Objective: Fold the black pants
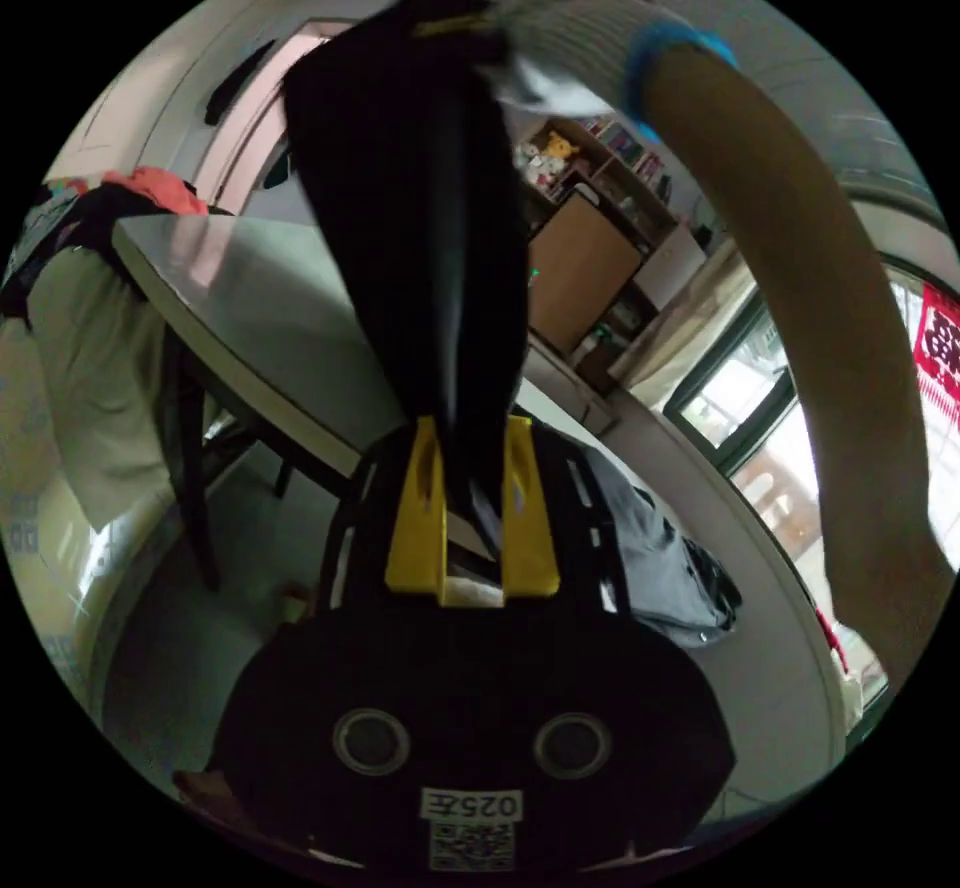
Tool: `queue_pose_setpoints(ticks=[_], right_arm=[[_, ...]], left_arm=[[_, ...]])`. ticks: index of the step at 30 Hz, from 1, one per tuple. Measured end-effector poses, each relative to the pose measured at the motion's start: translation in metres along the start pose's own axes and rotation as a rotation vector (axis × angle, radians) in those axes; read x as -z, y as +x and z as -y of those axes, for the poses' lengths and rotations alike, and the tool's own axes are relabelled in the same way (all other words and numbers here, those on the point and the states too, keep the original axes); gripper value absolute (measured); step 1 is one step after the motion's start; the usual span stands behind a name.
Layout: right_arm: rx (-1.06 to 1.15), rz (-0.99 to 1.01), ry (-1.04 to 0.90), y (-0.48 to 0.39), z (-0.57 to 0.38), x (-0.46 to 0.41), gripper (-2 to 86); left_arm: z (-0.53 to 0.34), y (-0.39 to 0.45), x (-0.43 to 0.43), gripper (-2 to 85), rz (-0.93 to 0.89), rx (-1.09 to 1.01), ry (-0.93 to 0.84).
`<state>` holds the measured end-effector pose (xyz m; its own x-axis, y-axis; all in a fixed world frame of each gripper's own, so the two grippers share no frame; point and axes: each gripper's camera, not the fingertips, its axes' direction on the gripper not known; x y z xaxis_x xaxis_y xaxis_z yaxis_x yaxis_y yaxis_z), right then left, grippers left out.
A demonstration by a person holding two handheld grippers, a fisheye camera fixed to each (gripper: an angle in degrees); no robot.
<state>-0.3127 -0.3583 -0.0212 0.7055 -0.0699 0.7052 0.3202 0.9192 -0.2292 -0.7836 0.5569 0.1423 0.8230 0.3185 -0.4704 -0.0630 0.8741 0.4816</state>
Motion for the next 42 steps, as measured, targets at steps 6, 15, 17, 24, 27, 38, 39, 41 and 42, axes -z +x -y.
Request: queue_pose_setpoints(ticks=[6,15,17,24,27,38,39,41,42], right_arm=[[-0.269,0.010,0.576,0.166,-0.188,0.299,-0.6],[-0.902,-0.251,0.631,0.337,-0.560,0.360,-0.7],[-0.881,-0.275,0.643,0.333,-0.573,0.357,-0.6],[-0.769,-0.392,0.629,0.286,-0.568,0.374,0.8],[-0.844,-0.308,0.622,0.300,-0.601,0.376,5.1],[-1.007,-0.338,0.799,0.325,-0.677,0.382,5.5],[-1.006,-0.347,0.789,0.326,-0.677,0.381,5.0],[-0.994,-0.317,0.775,0.330,-0.683,0.378,4.3],[-0.986,-0.302,0.772,0.332,-0.684,0.378,4.1]], left_arm=[[-0.020,0.025,-0.014,-1.3,-0.192,-0.195,-0.041],[-0.071,0.116,-0.080,-1.2,-0.163,-0.734,-0.518],[-0.081,0.117,-0.079,-1.3,-0.180,-0.762,-0.506],[-0.096,0.134,-0.069,-1.1,-0.165,-0.998,-0.496],[-0.111,0.133,-0.068,-1.0,-0.169,-1.152,-0.479],[-0.089,0.114,-0.071,-0.5,-0.237,-1.350,-0.459],[-0.085,0.110,-0.070,-0.2,-0.253,-1.333,-0.475],[-0.058,0.083,-0.064,1.1,-0.320,-1.180,-0.525],[-0.050,0.072,-0.063,1.4,-0.356,-1.113,-0.545]])
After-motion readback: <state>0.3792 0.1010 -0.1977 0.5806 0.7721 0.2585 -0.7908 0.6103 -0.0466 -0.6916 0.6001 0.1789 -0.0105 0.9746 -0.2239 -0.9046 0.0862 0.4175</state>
